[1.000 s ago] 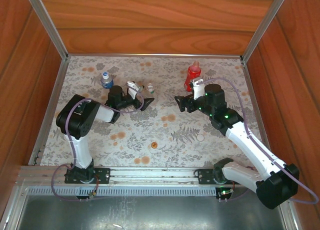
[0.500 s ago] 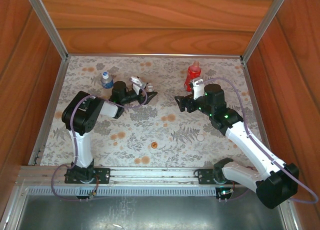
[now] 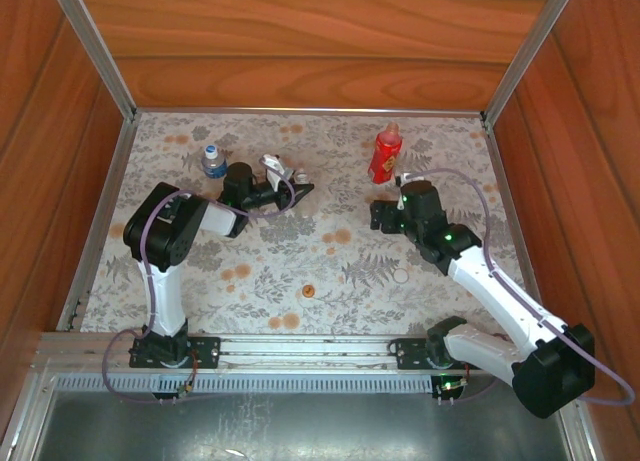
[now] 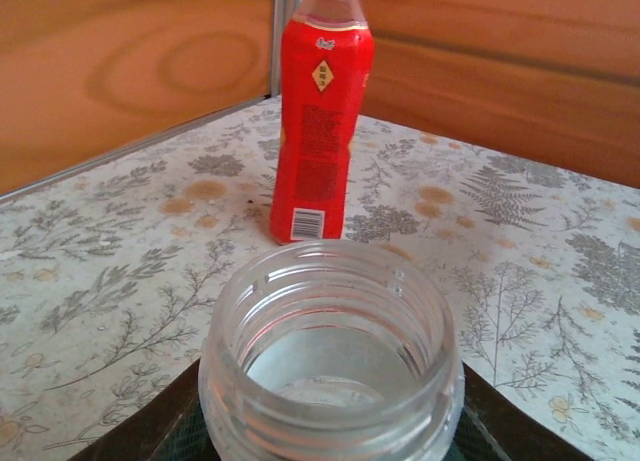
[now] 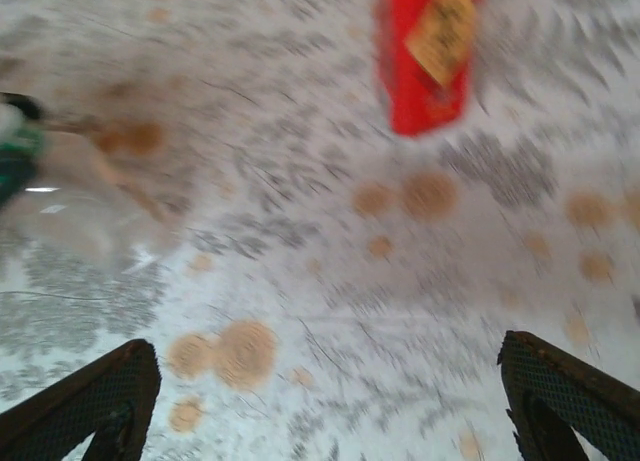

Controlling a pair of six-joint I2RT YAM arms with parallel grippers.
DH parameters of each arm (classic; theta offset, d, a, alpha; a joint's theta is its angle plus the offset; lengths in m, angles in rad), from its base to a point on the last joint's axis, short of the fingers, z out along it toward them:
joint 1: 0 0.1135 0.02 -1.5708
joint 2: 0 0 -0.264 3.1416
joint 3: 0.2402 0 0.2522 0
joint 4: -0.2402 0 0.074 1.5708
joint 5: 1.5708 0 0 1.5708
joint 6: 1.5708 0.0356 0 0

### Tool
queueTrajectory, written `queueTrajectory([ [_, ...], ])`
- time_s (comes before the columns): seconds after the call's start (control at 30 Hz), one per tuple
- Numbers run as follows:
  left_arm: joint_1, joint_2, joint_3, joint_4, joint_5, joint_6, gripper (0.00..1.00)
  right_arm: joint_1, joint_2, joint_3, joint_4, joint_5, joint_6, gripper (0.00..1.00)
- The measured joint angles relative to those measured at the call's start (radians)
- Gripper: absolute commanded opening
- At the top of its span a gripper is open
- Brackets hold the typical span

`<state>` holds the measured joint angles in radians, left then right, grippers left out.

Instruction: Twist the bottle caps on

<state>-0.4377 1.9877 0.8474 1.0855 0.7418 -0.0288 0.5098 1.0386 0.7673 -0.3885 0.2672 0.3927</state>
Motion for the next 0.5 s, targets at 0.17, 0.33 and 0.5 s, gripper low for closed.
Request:
queueTrajectory([
  [0.17, -0.016, -0.031, -0.041, 0.000, 0.035, -0.006, 0.46, -0.001, 0.052, -0.051, -0.131, 0.056, 0.205, 0.91],
  [0.33, -0.058, -0.069, -0.090, -0.002, 0.057, -0.002, 0.46, -0.009, 0.071, -0.121, -0.195, 0.047, 0.317, 0.91],
  [0.5, -0.094, -0.111, -0.135, -0.007, 0.066, 0.016, 0.47, -0.035, 0.087, -0.169, -0.220, -0.003, 0.366, 0.91],
])
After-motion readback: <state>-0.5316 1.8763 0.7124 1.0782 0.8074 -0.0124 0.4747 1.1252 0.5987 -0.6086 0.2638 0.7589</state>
